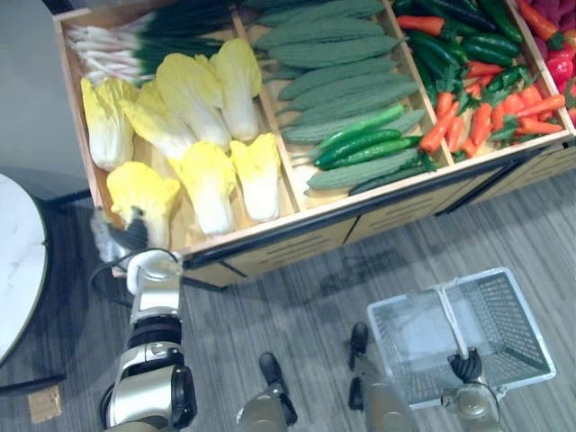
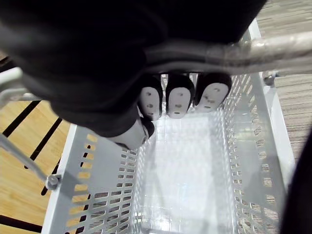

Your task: Pick vegetable in the basket

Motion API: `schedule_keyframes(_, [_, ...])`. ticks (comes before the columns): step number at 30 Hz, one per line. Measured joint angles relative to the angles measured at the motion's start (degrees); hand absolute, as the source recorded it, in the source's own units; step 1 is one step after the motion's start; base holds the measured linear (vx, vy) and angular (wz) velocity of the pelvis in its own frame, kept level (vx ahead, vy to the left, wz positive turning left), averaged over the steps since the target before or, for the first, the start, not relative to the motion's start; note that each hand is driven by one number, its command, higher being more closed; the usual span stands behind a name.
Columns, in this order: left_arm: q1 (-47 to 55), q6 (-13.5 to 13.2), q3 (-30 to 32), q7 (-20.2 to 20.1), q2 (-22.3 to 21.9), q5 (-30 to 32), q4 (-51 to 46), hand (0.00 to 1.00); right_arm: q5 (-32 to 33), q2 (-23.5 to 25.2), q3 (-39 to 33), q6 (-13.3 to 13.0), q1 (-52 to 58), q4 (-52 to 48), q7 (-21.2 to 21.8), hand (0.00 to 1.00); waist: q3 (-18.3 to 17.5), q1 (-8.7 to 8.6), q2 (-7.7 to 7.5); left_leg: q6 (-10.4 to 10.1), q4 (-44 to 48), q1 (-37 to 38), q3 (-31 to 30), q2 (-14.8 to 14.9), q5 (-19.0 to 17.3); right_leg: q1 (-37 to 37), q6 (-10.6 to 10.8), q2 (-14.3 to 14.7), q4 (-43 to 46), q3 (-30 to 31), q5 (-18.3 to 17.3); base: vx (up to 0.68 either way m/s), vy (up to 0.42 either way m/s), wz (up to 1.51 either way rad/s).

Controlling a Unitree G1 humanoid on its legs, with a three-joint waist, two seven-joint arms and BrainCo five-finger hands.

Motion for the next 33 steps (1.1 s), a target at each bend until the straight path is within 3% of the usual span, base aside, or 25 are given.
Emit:
schedule_keyframes(1, [-0.1,-0.3,0.1,0.9,-1.4,0.5,0.0,0.00,0.0,0.0,0.0,-0.1,0.0,0.0,0.0,1.00,-0.6,-0.81,0.27,-0.1,0.2,0.0,0.1,0.0,-0.2,0.0,0.0,0.0,0.0,0.2,0.0,0.02,-0.008,-0.10])
schedule_keyframes(7, [-1.1,-0.4,0.6,1.2,-2.0,0.5,2.1,0.00,0.2,-0.2,-0.3,0.1,0.7,0.0,0.0,1.00,-1.2,-2.01,1.07,-0.5,0.1,0.2,0.4,0.5,-0.3,0.0,-0.7,0.0,-0.2,0.1,-0.6,0.00,-0.004,-0.03])
schedule_keyframes(24, [-0.9,-0.8,3.1,4.4,-8.0,-2.9,-4.8,0.00,0.2,-0.1,-0.4,0.0,1.5,0.0,-0.2,1.00,-1.5,-2.24,1.70,0.1,-3.7,2.8,-0.1,-0.6,1.5,1.5,-0.3,0.0,-0.2,-1.0,-0.3,0.04,-0.004,0.01])
schedule_keyframes(33, [-3.5,-0.8,5.6,6.0,-5.9,-2.1,5.0,0.00,0.1,-0.1,-0.4,0.0,1.7,0.2,-1.3,1.00,-1.8,-2.40,2.40,0.1,-3.8,3.1,0.0,-0.6,1.5,1.6,-0.4,0.2,-0.2,-0.9,-0.4,0.00,-0.002,0.00])
